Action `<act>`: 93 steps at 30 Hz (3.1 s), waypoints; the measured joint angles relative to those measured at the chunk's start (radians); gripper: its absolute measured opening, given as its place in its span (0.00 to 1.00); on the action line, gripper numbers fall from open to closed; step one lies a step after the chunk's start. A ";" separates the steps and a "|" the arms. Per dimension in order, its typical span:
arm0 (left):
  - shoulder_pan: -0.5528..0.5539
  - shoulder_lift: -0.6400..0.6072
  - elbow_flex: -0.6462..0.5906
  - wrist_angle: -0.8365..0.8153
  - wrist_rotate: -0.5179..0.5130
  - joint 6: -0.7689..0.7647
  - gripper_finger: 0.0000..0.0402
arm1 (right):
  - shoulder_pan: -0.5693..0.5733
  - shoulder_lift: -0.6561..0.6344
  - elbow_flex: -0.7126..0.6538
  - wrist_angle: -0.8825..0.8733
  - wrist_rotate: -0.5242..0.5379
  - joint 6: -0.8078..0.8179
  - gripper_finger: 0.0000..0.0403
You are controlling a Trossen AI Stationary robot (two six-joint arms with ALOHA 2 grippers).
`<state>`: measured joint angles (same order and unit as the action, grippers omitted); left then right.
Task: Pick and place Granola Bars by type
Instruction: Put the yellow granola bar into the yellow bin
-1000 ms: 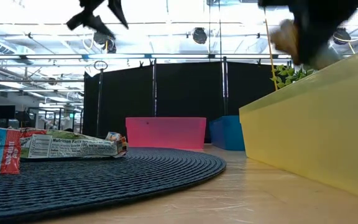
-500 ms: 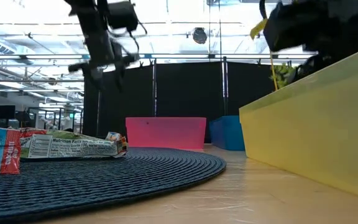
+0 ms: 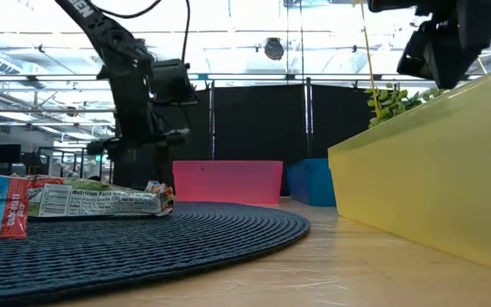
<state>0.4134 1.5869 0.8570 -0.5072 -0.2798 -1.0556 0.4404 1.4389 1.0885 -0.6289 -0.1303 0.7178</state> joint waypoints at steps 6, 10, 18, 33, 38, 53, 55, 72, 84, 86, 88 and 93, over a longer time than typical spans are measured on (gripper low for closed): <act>-0.003 0.064 0.000 0.018 0.011 -0.019 0.56 | 0.000 -0.007 0.000 0.043 0.000 0.003 0.39; -0.003 0.085 0.000 0.033 0.032 -0.012 0.48 | 0.006 -0.007 0.000 0.072 0.003 0.002 0.39; -0.049 -0.042 0.000 0.023 0.063 -0.005 0.10 | 0.006 -0.009 0.000 0.078 0.044 -0.027 0.38; -0.454 -0.499 0.001 0.244 -0.001 0.261 0.09 | -0.101 -0.146 0.000 0.677 0.471 -0.299 0.38; -0.606 -0.525 0.002 0.558 -0.042 0.464 0.08 | -0.153 -0.147 0.000 0.808 0.469 -0.365 0.39; -0.710 -0.384 0.001 0.894 -0.088 0.553 0.08 | -0.220 -0.114 0.000 0.996 0.466 -0.416 0.39; -0.710 -0.349 0.001 0.920 -0.080 0.549 0.08 | -0.220 -0.102 0.000 1.016 0.467 -0.416 0.39; -0.680 -0.197 0.001 1.061 -0.039 0.435 0.08 | -0.223 -0.074 -0.001 1.014 0.397 -0.302 0.25; -0.644 -0.205 -0.001 1.185 0.126 0.443 0.19 | -0.225 -0.096 0.003 0.980 0.391 -0.295 0.00; -0.642 -0.230 -0.001 1.198 0.208 0.444 0.25 | -0.224 -0.119 0.003 0.938 0.389 -0.284 0.00; -0.637 -0.255 -0.001 1.186 0.257 0.445 0.31 | -0.216 -0.153 0.002 0.890 0.387 -0.288 0.00; -0.625 -0.338 0.004 1.064 0.272 0.451 0.47 | -0.215 -0.257 -0.001 0.768 0.390 -0.293 0.00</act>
<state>-0.2116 1.2491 0.8612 0.5568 -0.0076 -0.6042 0.2256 1.1824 1.0874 0.1394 0.2596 0.4252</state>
